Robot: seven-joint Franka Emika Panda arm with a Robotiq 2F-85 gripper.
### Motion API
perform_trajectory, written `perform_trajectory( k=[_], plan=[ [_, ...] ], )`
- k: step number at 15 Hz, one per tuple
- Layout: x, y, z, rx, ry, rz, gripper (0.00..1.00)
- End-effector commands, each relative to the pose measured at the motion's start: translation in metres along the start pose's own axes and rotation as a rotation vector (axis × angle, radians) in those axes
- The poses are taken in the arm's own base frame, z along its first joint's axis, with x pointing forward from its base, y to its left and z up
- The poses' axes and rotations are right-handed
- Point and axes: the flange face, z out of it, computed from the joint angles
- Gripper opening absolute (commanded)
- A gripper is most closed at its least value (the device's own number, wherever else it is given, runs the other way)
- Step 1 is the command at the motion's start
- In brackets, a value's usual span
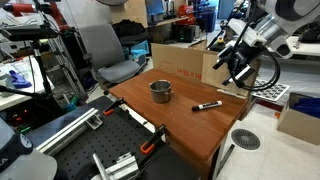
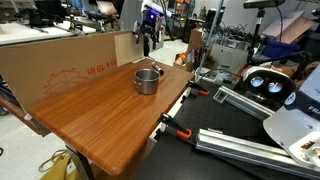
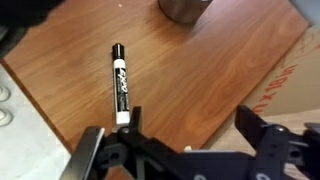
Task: Take the marker out of the pot and put it on the table
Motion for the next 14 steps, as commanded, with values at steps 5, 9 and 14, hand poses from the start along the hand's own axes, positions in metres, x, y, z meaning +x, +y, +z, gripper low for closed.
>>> perform_trajectory(
  k=[5,9,14],
  plan=[
    [-0.056,-0.023,-0.063,0.039,0.071,-0.113,1.0],
    [-0.097,-0.035,-0.08,0.045,0.088,-0.18,1.0],
    [-0.108,-0.039,-0.083,0.022,0.059,-0.188,1.0]
  ],
)
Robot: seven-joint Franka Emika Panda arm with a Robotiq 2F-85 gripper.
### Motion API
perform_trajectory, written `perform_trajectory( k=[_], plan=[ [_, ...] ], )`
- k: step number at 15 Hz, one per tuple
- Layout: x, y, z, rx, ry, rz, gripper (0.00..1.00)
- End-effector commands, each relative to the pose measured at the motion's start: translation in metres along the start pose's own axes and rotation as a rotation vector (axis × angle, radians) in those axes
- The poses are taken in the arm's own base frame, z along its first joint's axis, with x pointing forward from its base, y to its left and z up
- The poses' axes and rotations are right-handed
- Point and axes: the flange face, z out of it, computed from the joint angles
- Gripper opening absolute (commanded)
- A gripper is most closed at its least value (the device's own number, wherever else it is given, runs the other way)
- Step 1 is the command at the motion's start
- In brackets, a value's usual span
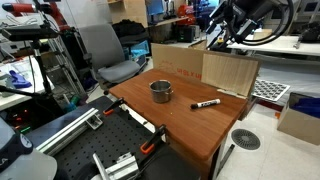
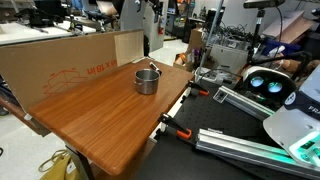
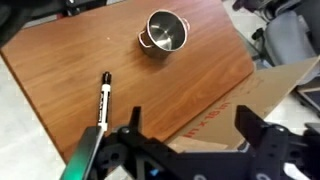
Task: Take the marker out of the pot and put it on the table
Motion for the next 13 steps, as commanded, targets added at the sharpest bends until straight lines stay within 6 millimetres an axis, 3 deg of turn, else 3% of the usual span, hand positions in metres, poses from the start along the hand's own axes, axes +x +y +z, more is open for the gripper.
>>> perform_trajectory(
  k=[1,13],
  plan=[
    [-0.001,0.0016,0.0014,0.001,-0.001,-0.001,1.0],
    [-0.0004,0.0041,0.0051,0.002,0.0,-0.002,1.0]
  ],
)
